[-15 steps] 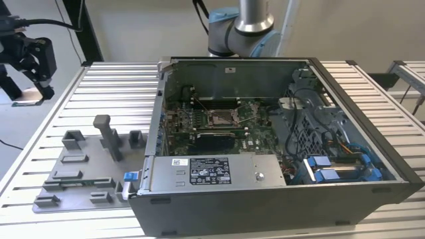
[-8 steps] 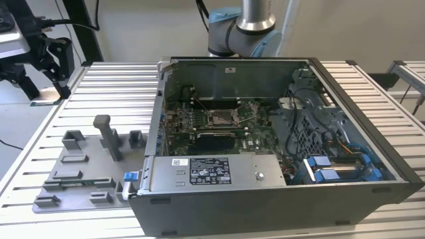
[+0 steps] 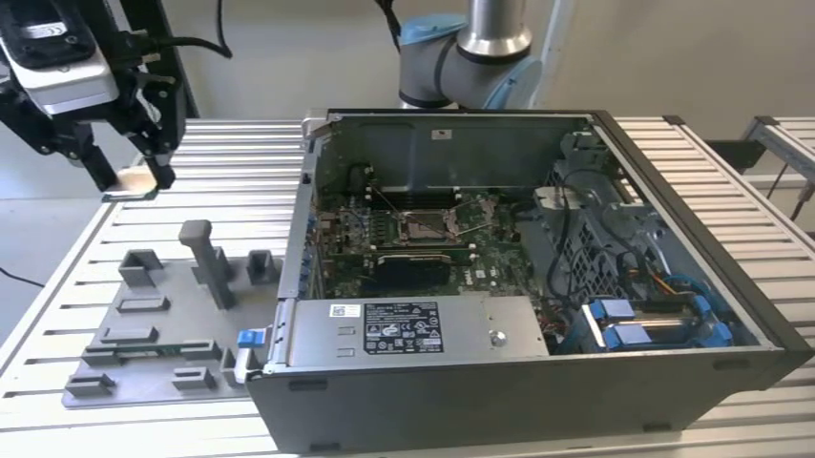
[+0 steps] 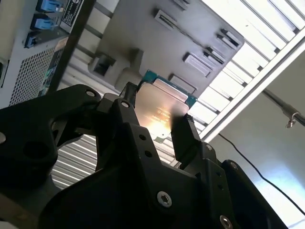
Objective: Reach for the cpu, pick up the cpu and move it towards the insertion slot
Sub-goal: 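Pick up the cpu and move it towards the insertion slot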
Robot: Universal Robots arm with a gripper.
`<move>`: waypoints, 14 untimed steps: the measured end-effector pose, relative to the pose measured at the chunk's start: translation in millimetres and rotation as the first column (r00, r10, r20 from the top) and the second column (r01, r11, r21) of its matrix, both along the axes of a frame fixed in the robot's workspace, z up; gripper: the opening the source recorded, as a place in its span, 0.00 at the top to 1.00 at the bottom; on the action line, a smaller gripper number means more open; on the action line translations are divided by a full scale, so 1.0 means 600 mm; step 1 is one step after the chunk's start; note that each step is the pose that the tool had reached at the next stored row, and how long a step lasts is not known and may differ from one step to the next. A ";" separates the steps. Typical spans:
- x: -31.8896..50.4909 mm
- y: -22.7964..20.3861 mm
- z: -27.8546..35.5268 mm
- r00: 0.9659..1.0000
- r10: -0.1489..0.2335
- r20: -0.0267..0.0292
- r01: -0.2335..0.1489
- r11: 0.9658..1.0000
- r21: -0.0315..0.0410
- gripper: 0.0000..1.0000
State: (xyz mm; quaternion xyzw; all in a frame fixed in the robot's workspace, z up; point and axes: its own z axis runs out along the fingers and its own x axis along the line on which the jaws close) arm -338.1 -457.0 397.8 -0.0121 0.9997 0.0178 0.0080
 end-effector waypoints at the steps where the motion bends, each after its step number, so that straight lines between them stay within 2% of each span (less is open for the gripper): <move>1: 0.007 0.0000 0.000 1.000 0.000 0.000 0.000 1.000 0.000 1.00; 14: 0.106 0.0000 0.000 1.000 0.000 -0.001 0.000 1.000 0.000 1.00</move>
